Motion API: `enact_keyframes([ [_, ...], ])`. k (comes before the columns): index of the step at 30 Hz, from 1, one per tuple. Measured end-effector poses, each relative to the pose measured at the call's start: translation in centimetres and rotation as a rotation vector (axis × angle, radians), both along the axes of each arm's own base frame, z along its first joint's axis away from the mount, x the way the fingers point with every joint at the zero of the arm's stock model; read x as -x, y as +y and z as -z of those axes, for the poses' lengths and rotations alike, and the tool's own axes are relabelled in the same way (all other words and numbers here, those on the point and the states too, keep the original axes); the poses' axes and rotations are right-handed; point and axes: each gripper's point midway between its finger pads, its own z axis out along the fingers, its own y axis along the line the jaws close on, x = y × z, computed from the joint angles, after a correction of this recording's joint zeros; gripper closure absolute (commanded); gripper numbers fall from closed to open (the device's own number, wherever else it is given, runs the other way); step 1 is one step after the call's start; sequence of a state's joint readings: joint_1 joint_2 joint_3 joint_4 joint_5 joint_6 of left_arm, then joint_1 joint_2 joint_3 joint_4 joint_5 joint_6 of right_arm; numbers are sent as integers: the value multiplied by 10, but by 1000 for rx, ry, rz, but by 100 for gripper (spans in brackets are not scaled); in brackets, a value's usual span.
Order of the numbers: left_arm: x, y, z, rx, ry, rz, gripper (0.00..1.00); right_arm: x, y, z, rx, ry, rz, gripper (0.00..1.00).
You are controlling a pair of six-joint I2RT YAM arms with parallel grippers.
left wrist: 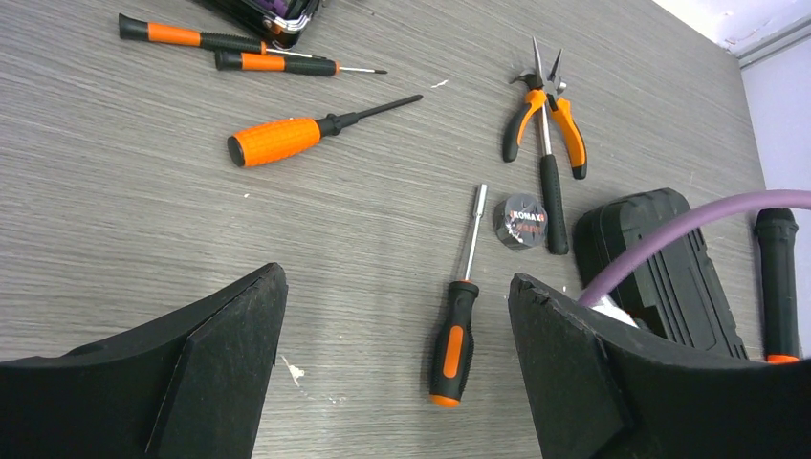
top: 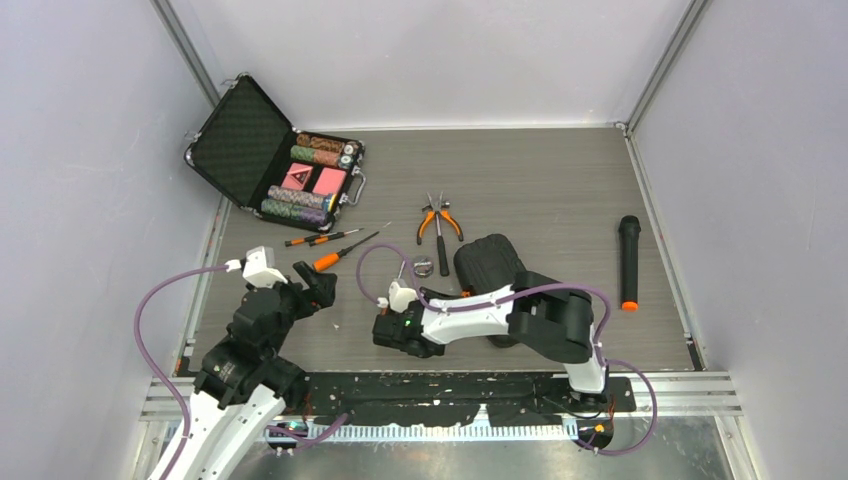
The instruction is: Pack the tool kit
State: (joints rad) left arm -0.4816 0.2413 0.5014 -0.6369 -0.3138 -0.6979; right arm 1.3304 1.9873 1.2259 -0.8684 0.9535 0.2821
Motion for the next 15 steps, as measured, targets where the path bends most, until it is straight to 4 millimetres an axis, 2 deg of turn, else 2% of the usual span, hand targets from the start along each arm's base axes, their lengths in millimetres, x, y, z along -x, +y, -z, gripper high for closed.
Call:
enact_keyframes([
  [4,0,0,0,-3,-1,2,14,4,3,-17,-38,30,-27,54],
  [10,-3,-16,3,-17,0,92,13,10,6,-52,-177,67,-47,47],
  [13,-6,-35,11,-21,15,192,13,9,-4,-59,-258,103,-17,44],
  [15,-7,-48,17,-26,32,264,12,4,-19,-59,-341,136,40,41],
])
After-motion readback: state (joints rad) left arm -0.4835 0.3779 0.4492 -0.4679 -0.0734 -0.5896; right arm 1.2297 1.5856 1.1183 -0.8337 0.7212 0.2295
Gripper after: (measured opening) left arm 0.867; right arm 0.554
